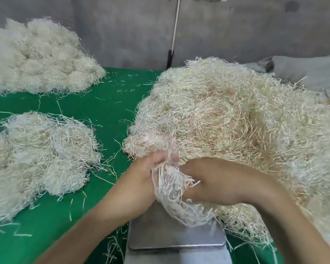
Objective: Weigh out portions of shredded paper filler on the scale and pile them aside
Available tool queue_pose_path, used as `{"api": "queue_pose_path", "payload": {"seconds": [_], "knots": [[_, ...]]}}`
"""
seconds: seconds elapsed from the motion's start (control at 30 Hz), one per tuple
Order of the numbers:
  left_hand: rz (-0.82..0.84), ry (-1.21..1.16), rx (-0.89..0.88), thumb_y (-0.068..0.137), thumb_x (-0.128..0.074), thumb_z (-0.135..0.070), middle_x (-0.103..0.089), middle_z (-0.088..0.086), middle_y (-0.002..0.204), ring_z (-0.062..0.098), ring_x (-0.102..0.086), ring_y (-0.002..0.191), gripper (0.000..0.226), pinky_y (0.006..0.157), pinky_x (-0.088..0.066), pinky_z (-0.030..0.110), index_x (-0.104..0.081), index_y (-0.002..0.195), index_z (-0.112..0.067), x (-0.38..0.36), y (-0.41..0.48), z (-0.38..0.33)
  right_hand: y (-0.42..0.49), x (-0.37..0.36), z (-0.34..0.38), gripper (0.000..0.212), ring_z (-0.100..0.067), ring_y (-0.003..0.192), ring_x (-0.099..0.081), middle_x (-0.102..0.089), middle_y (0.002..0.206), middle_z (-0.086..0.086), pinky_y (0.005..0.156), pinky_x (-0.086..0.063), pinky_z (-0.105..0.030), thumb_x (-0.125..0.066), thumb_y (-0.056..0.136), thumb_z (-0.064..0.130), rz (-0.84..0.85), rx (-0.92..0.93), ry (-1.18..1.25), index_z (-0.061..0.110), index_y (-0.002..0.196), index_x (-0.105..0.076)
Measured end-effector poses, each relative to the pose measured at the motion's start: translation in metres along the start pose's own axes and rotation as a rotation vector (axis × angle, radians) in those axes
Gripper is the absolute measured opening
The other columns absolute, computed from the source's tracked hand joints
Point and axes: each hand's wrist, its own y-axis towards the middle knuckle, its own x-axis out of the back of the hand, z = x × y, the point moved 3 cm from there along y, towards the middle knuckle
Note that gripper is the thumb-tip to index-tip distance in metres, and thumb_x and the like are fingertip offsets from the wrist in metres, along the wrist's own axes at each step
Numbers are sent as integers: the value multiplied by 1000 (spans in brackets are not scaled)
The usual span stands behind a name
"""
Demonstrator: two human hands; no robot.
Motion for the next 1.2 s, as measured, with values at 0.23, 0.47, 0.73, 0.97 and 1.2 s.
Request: {"api": "queue_pose_path", "payload": {"seconds": [0.23,0.47,0.73,0.97,1.2], "knots": [[120,745,29,88,-55,-35,-53,-38,98,-19,-42,100,26,81,-39,13,-55,108,-52,20,-26,20,6,-23,-27,73,15,99,-47,-41,132,35,89,-44,-14,-67,83,55,-78,53,53,54,144,-28],[193,905,119,45,-26,-104,4,-61,131,-33,-5,118,87,102,-31,30,2,124,-83,74,-53,-3,-36,-8,-60,67,27,121,-36,-32,137,52,96,-36,-13,-59,70,81,-324,55,403,70,132,-35],[272,664,-159,65,-30,-99,1,-63,132,-41,-1,116,72,104,-23,31,-10,131,-77,29,1,-36,-41,-19,-53,51,24,117,-44,-47,126,50,93,-38,-17,-50,73,79,-552,2,479,64,122,-51],[130,599,-272,82,-36,-82,-39,-51,127,-33,-32,114,50,84,-30,10,-44,127,-62,39,25,-36,-36,-4,-50,26,6,109,-61,-68,114,27,96,-48,-34,-57,93,47,-804,-50,668,39,116,-68],[85,627,-325,91,-46,-62,-45,-48,105,-36,-36,101,33,79,-27,3,-58,119,-48,25,33,-26,-28,-21,-44,24,9,111,-58,-67,116,24,102,-48,-35,-59,95,43,-814,-163,643,36,117,-67]]}}
